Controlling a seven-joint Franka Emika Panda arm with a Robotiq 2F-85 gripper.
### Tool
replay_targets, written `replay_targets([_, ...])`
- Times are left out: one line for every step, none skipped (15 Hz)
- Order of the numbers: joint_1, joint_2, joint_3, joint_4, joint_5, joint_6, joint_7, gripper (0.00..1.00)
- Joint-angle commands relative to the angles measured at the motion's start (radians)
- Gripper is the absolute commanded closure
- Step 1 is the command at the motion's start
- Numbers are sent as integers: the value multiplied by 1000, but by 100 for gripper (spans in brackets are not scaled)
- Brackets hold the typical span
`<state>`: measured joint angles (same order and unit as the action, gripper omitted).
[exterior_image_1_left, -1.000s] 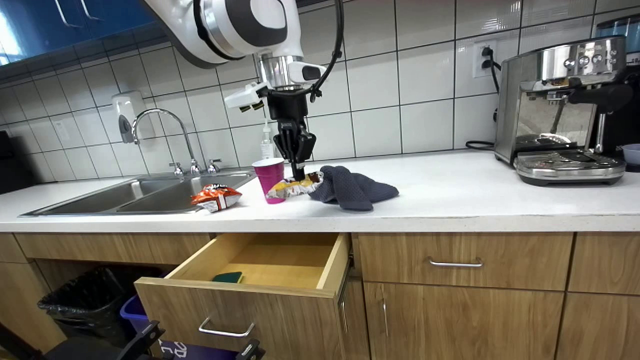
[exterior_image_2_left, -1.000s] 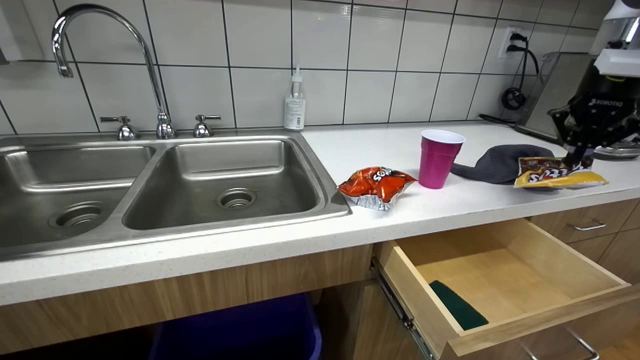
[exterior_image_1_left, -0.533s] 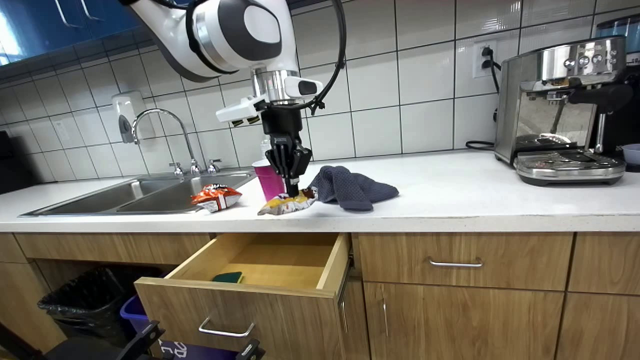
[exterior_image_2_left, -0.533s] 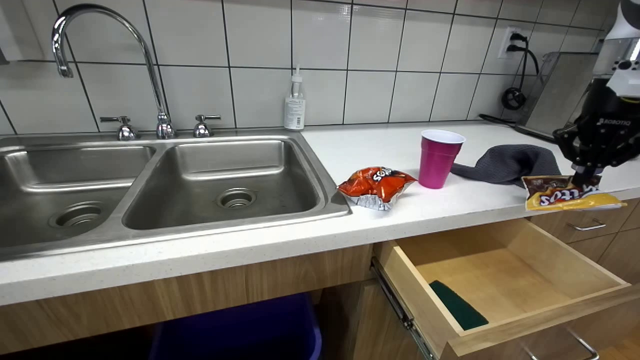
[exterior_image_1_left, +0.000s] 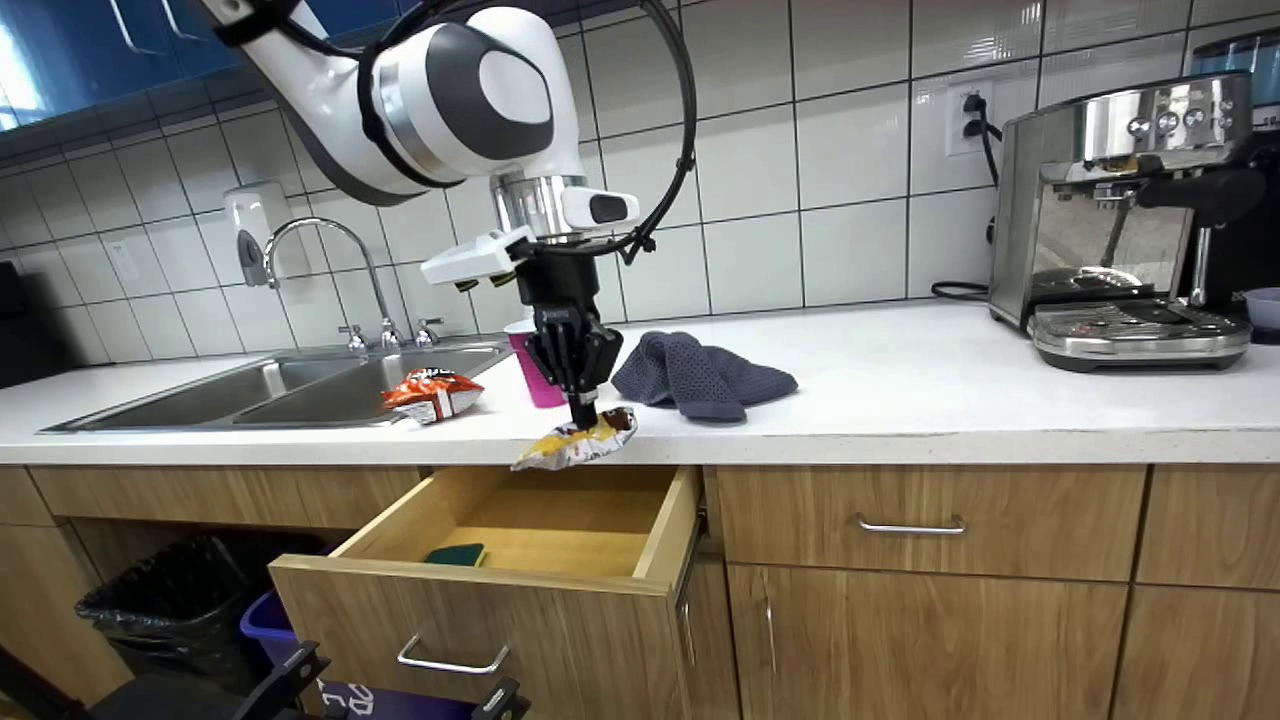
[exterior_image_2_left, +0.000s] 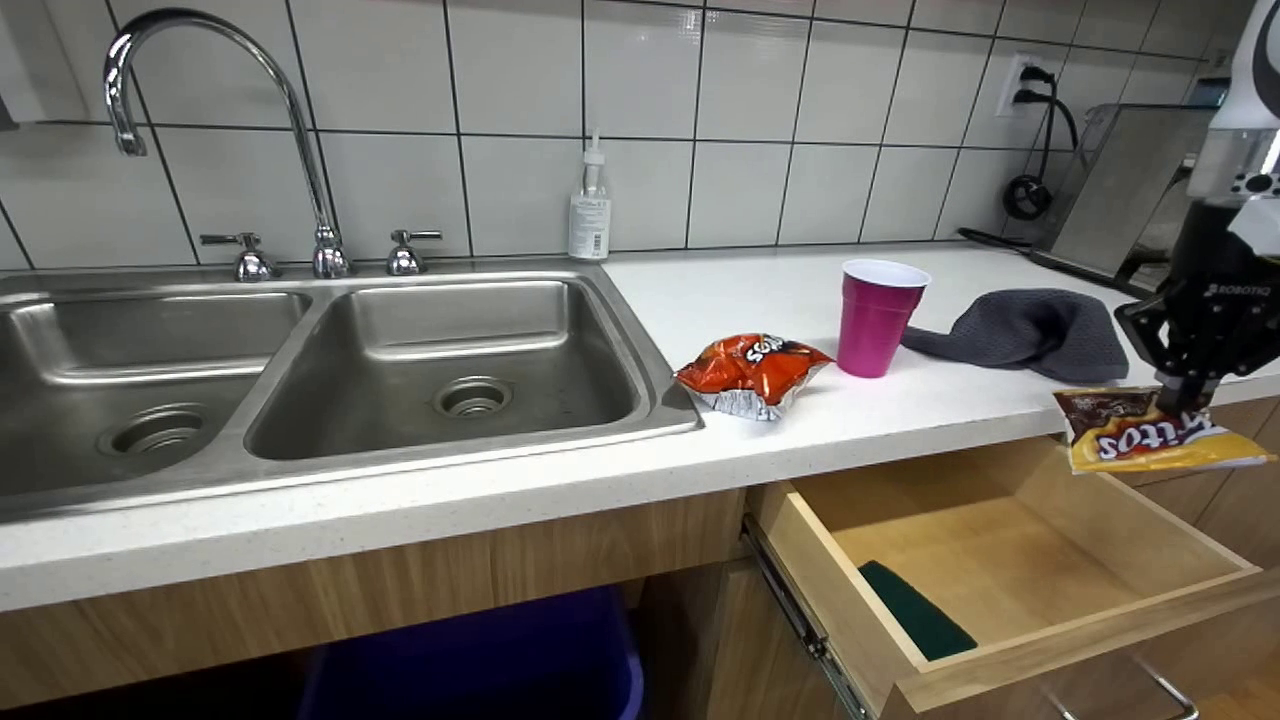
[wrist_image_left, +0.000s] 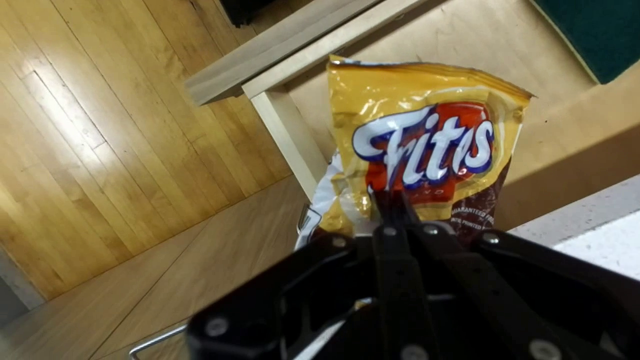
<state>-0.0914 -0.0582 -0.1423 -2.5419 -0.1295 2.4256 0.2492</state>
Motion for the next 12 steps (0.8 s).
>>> replay_targets([-15, 13, 15, -35, -47, 70, 0, 100])
replay_targets([-14, 25, 15, -39, -54, 84, 2, 100])
replay_targets([-14, 35, 15, -43, -62, 97, 3, 100])
replay_targets([-12, 49, 15, -45, -68, 111, 6, 100])
replay_targets([-11, 61, 14, -46, -74, 128, 9, 100])
replay_targets([-9, 75, 14, -46, -75, 144, 10, 100])
replay_targets([-6, 89, 14, -43, -76, 155, 11, 100])
replay_targets([-4, 102, 13, -42, -71, 167, 6, 100])
replay_targets([-1, 115, 13, -42, -77, 179, 12, 100])
replay_targets([1, 126, 12, -41, -80, 190, 13, 100])
replay_targets([4, 136, 10, -41, -82, 200, 14, 100])
replay_targets([7, 145, 9, -40, -83, 205, 15, 100])
